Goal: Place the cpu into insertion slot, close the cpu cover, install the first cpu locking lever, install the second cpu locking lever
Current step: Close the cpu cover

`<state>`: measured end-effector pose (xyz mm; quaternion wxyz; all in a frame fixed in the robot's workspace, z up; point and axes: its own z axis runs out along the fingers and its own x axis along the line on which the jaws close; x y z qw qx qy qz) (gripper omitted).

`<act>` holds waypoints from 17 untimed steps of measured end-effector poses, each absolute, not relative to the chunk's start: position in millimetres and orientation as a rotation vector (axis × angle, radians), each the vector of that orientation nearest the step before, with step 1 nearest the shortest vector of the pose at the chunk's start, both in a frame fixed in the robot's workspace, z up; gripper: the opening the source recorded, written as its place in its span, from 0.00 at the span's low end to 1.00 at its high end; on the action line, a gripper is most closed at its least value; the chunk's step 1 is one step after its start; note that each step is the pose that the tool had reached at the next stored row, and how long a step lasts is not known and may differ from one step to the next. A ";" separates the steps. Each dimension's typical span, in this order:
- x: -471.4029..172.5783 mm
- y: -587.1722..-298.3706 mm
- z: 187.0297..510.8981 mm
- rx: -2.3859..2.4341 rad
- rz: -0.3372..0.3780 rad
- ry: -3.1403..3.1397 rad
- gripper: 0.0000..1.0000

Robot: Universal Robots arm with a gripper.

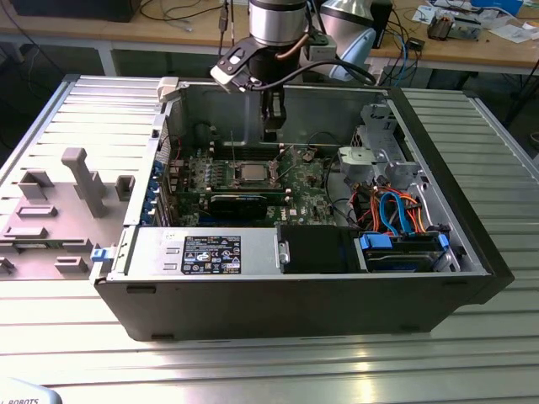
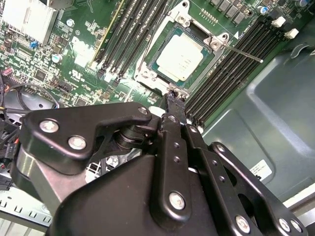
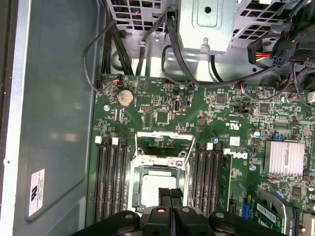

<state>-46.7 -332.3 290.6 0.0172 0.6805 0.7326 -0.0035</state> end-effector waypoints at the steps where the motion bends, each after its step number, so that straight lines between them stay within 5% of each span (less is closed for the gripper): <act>1: -46.5 -332.3 290.3 2.115 -0.011 2.277 0.11; 17: -43.4 -332.3 288.3 2.115 -0.011 2.277 0.11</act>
